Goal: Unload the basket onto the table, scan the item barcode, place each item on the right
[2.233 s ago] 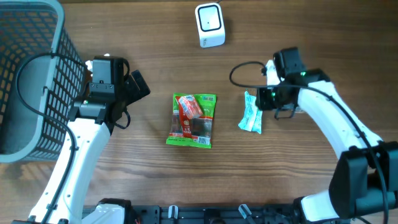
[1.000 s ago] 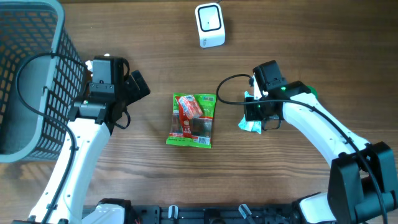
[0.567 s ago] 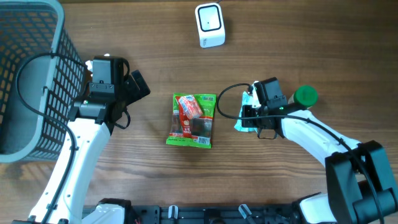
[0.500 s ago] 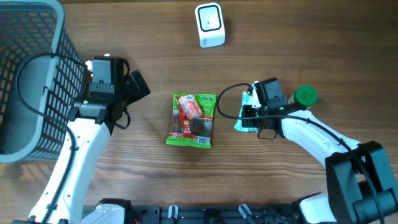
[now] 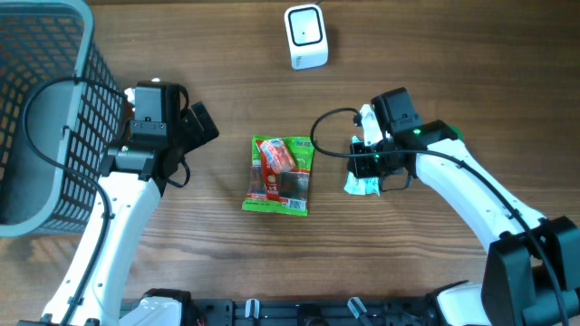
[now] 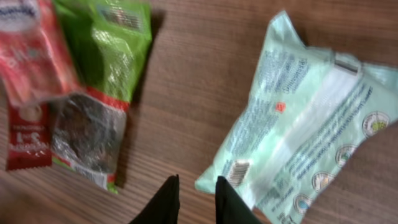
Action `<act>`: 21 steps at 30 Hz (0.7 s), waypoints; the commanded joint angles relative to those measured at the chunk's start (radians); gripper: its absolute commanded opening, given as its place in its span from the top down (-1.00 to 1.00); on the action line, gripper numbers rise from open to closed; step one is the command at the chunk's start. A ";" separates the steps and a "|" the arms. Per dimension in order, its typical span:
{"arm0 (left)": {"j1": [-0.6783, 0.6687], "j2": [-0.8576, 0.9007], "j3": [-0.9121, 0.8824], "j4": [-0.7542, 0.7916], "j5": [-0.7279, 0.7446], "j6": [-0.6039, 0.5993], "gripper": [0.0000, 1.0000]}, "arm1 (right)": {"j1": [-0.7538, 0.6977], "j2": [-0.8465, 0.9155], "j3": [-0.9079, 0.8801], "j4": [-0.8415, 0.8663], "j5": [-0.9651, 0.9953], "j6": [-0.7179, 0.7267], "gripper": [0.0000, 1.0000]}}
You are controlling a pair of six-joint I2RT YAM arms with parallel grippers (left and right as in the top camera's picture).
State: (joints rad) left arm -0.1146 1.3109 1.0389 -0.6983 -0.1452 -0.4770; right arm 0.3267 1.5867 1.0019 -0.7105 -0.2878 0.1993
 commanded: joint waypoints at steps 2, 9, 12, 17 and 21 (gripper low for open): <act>0.006 0.001 0.008 0.003 -0.010 0.002 -1.00 | 0.007 -0.005 -0.091 0.064 0.002 0.019 0.77; 0.006 0.001 0.008 0.003 -0.010 0.002 -1.00 | 0.007 -0.005 -0.357 0.383 0.051 0.179 0.85; 0.006 0.001 0.008 0.003 -0.010 0.002 -1.00 | 0.007 -0.005 -0.382 0.419 -0.015 0.174 0.86; 0.006 0.001 0.008 0.003 -0.010 0.002 -1.00 | 0.007 -0.045 -0.227 0.275 -0.185 0.058 0.63; 0.006 0.001 0.008 0.003 -0.010 0.002 -1.00 | 0.006 -0.101 -0.021 0.030 -0.119 -0.024 0.45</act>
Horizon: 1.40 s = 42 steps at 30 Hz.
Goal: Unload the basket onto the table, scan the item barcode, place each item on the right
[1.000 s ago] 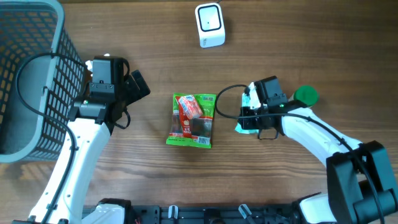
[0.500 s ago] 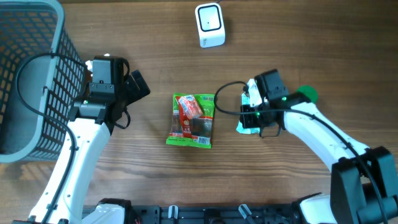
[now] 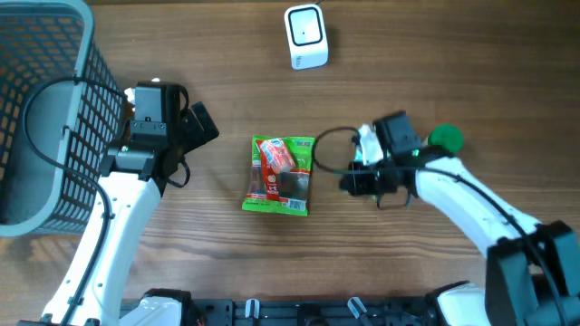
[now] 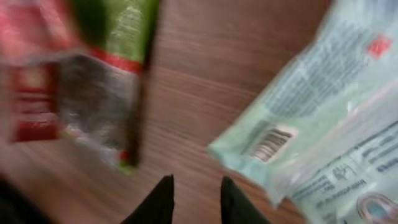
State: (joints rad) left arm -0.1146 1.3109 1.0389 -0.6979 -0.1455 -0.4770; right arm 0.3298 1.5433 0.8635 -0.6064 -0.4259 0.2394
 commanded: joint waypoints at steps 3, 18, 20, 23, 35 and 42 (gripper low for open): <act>0.006 0.001 0.008 0.002 -0.009 0.002 -1.00 | 0.004 -0.066 0.154 -0.161 0.172 -0.051 0.46; 0.006 0.001 0.008 0.002 -0.009 0.002 -1.00 | 0.004 -0.059 -0.200 0.138 0.357 0.056 0.63; 0.006 0.001 0.008 0.002 -0.009 0.002 -1.00 | 0.004 -0.059 -0.204 0.116 0.360 0.050 0.65; 0.006 0.001 0.008 0.002 -0.009 0.002 -1.00 | 0.004 -0.063 -0.171 0.084 0.334 0.049 0.63; 0.006 0.001 0.008 0.002 -0.009 0.002 -1.00 | -0.100 -0.059 0.191 -0.172 0.272 -0.016 -0.79; 0.006 0.001 0.008 0.002 -0.009 0.002 -1.00 | -0.196 0.002 0.182 -0.107 0.163 -0.109 -1.00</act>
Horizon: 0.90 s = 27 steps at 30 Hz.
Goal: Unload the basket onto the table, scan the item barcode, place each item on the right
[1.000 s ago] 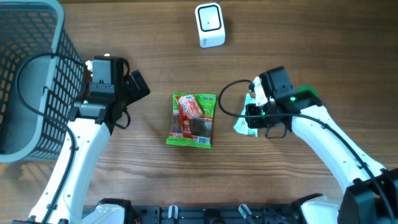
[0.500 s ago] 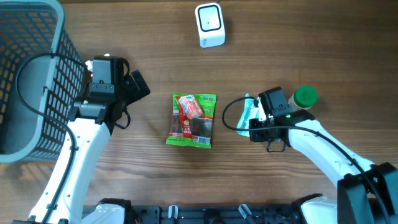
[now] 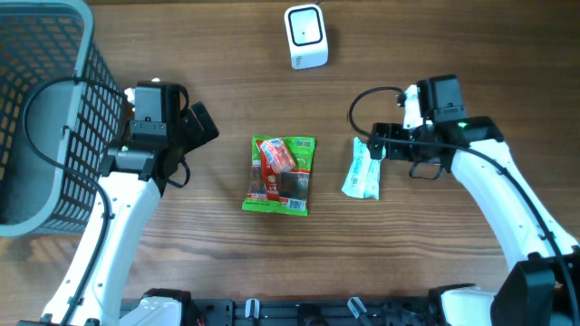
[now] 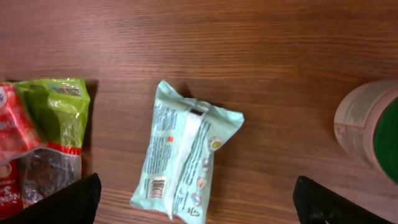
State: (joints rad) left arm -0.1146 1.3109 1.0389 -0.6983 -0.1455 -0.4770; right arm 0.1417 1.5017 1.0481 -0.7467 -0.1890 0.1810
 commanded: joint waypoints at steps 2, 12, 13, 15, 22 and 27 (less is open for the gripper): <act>0.006 0.001 0.008 0.003 -0.009 0.002 -1.00 | -0.009 0.066 -0.027 0.100 -0.070 -0.050 -1.00; 0.006 0.001 0.008 0.003 -0.009 0.002 -1.00 | -0.055 0.163 -0.047 0.146 -0.074 -0.021 -0.64; 0.006 0.001 0.008 0.003 -0.009 0.002 -1.00 | -0.064 0.163 -0.047 0.138 -0.076 -0.019 -0.64; 0.006 0.001 0.008 0.003 -0.009 0.002 -1.00 | -0.069 0.164 -0.051 0.121 -0.078 -0.020 -0.53; 0.006 0.001 0.008 0.003 -0.009 0.002 -1.00 | -0.069 0.164 -0.172 0.264 -0.201 -0.001 -0.36; 0.006 0.001 0.008 0.003 -0.009 0.002 -1.00 | -0.069 0.164 -0.256 0.386 -0.248 0.039 -0.27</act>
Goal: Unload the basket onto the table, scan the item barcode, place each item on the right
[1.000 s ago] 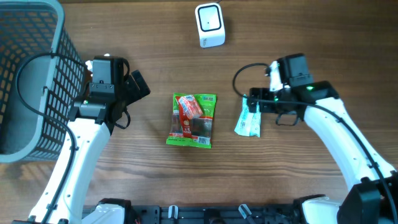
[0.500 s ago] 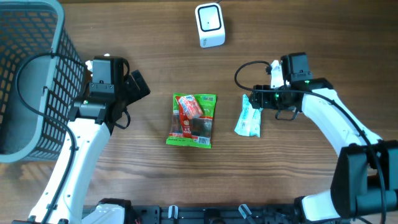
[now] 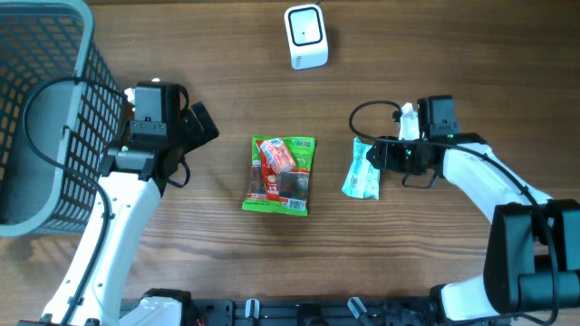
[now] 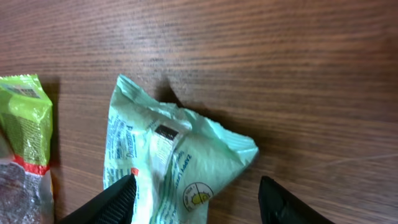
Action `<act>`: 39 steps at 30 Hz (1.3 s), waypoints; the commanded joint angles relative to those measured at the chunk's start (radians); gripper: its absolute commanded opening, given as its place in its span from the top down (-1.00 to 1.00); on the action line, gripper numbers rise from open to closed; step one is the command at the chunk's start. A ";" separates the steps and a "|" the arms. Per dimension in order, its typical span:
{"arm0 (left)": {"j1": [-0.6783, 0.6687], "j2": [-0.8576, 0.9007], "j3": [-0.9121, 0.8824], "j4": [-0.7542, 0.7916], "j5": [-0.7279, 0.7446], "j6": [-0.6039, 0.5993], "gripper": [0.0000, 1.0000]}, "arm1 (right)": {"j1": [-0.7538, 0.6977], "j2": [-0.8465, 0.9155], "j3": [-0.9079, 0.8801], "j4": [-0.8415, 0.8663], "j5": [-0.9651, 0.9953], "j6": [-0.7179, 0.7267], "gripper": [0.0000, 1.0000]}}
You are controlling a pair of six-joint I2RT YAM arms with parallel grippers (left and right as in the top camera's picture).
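A mint-green wipes packet (image 3: 361, 174) lies flat on the wooden table, printed side up (image 4: 163, 163). My right gripper (image 3: 388, 154) is low over its far end and open (image 4: 196, 205). One fingertip (image 4: 109, 200) rests over the packet's left part, and the other (image 4: 283, 202) is off its right corner, above bare wood. The white barcode scanner (image 3: 305, 36) stands at the table's far edge. My left gripper (image 3: 201, 122) hovers by the basket, and whether its jaws are apart is unclear.
A green and red snack pack (image 3: 281, 175) lies left of the wipes packet, its edge showing in the right wrist view (image 4: 22, 127). A grey mesh basket (image 3: 41, 109) fills the far left. A black cable (image 3: 362, 113) loops off the right arm.
My right gripper, wide open and higher above the packet 0.9 s ago, now sits much closer, its fingers on either side of the packet's far end. The packet and left arm have not moved.
At first my right gripper's fingers stood close together, low by the packet's barcode corner. Then it was a little further left, still narrow. Later it was raised and wide open with the packet flat below. Now it is down over the packet, open.
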State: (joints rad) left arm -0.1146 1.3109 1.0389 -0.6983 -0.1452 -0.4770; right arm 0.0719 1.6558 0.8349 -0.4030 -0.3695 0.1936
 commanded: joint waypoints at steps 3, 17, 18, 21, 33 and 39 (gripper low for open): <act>0.006 0.001 0.008 0.003 -0.010 0.002 -1.00 | 0.002 0.010 -0.056 0.056 -0.069 0.026 -0.26; 0.006 0.001 0.008 0.003 -0.010 0.002 -1.00 | 0.003 0.010 -0.057 0.059 -0.069 0.026 -0.27; 0.006 0.001 0.008 0.003 -0.010 0.002 -1.00 | 0.003 0.010 -0.058 0.060 -0.069 0.026 -0.27; 0.006 0.001 0.008 0.003 -0.010 0.002 -1.00 | 0.003 0.010 -0.058 0.060 -0.069 0.026 -0.27; 0.006 0.001 0.008 0.003 -0.010 0.002 -1.00 | 0.003 0.010 -0.057 0.122 -0.031 0.053 -0.01; 0.006 0.001 0.008 0.003 -0.010 0.002 -1.00 | 0.003 0.010 -0.057 0.117 -0.030 0.052 0.59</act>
State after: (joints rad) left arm -0.1146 1.3109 1.0389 -0.6983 -0.1455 -0.4770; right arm 0.0723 1.6569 0.7868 -0.2867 -0.4095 0.2420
